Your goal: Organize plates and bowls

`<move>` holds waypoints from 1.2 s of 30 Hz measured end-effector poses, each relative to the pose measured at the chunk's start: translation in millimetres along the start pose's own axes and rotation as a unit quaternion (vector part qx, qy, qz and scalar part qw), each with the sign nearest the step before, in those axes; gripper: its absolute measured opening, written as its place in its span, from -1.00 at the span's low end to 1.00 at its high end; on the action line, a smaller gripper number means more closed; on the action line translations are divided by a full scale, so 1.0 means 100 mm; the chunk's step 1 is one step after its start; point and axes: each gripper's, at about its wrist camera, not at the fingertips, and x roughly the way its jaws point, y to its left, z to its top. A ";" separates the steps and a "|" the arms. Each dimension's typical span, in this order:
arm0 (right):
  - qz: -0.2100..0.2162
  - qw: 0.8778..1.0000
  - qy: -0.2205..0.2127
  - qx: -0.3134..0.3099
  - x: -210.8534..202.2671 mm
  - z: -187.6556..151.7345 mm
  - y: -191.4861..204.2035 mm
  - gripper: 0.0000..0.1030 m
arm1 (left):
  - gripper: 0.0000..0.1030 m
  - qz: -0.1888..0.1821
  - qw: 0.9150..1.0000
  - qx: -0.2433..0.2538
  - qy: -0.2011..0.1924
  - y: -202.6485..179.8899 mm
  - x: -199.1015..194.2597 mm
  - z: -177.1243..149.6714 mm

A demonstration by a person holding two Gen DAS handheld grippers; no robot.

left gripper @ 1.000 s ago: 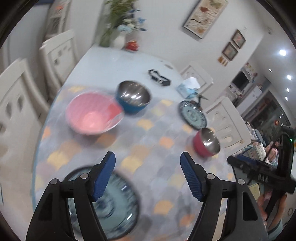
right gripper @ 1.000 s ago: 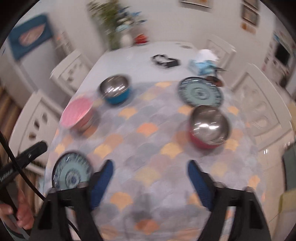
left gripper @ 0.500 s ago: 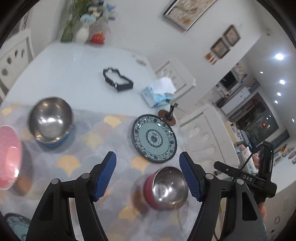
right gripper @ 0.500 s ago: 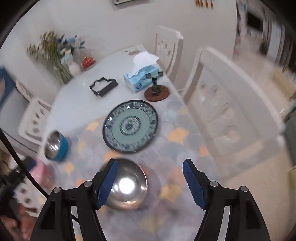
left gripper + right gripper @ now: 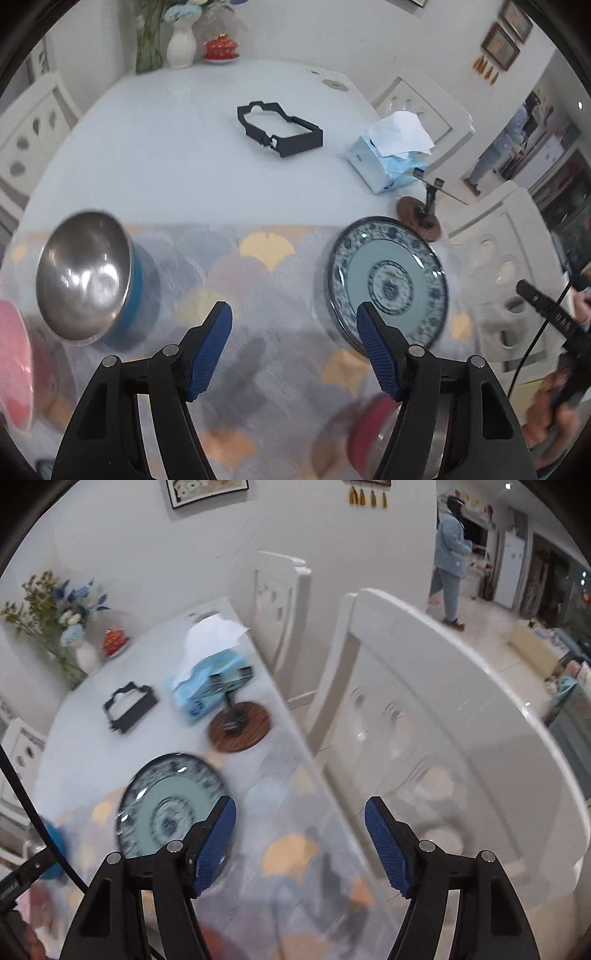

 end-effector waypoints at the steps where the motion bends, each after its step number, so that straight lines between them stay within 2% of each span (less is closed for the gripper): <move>1: -0.002 1.000 0.005 -0.011 0.03 0.03 0.01 0.36 | 0.31 0.000 1.000 0.004 0.002 0.01 0.05 0.04; 3: 0.017 0.999 0.022 -0.029 0.12 0.07 0.05 0.36 | 0.31 -0.018 1.000 0.000 0.012 0.02 0.16 0.10; 7: 0.098 0.993 0.059 -0.010 0.30 0.04 0.07 0.35 | 0.28 -0.077 0.996 -0.024 0.035 0.07 0.38 0.17; 9: 0.126 0.989 0.079 0.003 0.44 0.02 0.10 0.11 | 0.19 -0.092 0.994 -0.028 0.045 0.06 0.47 0.17; 12: 0.153 0.983 0.104 0.009 0.66 -0.04 0.19 -0.15 | -0.08 -0.102 0.993 -0.028 0.057 0.06 0.60 0.17; 14: 0.161 0.980 0.118 0.009 0.78 -0.07 0.26 -0.22 | -0.24 -0.115 0.991 -0.031 0.067 0.05 0.71 0.18; 16: 0.164 0.978 0.129 0.006 0.92 -0.08 0.32 -0.27 | -0.27 -0.130 0.988 -0.039 0.070 0.06 0.80 0.20; 19: 0.176 0.975 0.136 0.002 1.06 -0.06 0.38 -0.40 | -0.46 -0.143 0.986 -0.047 0.077 0.06 0.91 0.21; 21: 0.178 0.975 0.137 -0.002 1.12 -0.07 0.40 -0.46 | -0.48 -0.146 0.984 -0.051 0.086 0.06 0.98 0.20; 23: 0.177 0.974 0.141 -0.006 1.18 -0.07 0.42 -0.60 | -0.62 -0.150 0.982 -0.058 0.097 0.06 1.07 0.17; 25: 0.187 0.972 0.143 -0.007 1.23 -0.11 0.45 -0.64 | -0.70 -0.158 0.979 -0.066 0.108 0.06 1.16 0.13; 32: 0.178 0.973 0.135 -0.052 1.19 -0.12 0.59 -0.65 | -0.71 -0.169 0.978 -0.070 0.096 0.04 1.17 0.13; 36: 0.182 0.974 0.121 -0.062 1.02 -0.08 0.61 -0.65 | -0.71 -0.168 0.981 -0.062 0.079 0.02 1.03 0.16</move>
